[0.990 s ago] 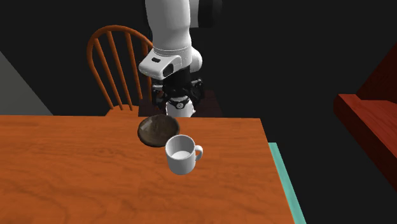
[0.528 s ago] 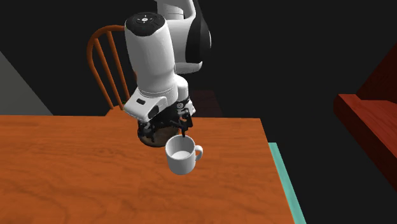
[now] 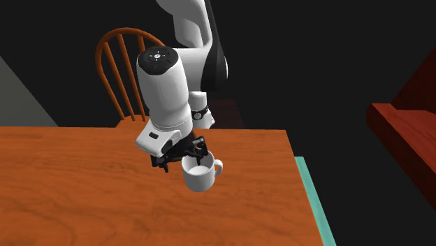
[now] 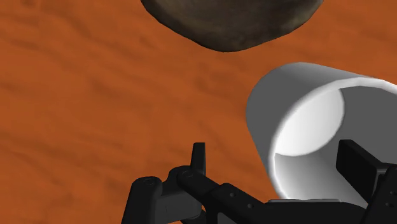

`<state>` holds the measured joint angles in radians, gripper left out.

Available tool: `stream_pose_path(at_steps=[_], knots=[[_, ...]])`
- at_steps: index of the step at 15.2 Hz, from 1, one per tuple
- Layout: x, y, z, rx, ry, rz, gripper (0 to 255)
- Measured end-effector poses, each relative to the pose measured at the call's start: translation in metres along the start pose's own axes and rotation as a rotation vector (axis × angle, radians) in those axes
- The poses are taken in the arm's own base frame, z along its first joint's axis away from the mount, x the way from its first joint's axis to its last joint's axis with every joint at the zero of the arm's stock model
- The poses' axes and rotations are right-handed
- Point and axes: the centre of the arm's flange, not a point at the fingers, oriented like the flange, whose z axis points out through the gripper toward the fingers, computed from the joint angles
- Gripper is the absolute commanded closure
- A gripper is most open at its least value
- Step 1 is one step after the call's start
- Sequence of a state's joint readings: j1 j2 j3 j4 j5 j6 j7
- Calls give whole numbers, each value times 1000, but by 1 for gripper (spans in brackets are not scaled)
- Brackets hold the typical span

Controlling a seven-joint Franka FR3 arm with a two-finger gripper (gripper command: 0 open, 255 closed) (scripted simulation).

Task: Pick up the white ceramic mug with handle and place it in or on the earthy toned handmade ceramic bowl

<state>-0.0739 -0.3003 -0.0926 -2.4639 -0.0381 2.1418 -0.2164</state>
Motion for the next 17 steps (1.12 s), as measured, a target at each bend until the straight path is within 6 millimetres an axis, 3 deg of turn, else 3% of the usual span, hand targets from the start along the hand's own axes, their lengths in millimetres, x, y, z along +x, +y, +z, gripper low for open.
stream_pose_path(at_steps=[3,8,9,17], knots=[[1,0,12,0,0,0,0],[0,0,14,0,0,0,0],[0,0,14,0,0,0,255],[1,0,13,0,1,0,255]])
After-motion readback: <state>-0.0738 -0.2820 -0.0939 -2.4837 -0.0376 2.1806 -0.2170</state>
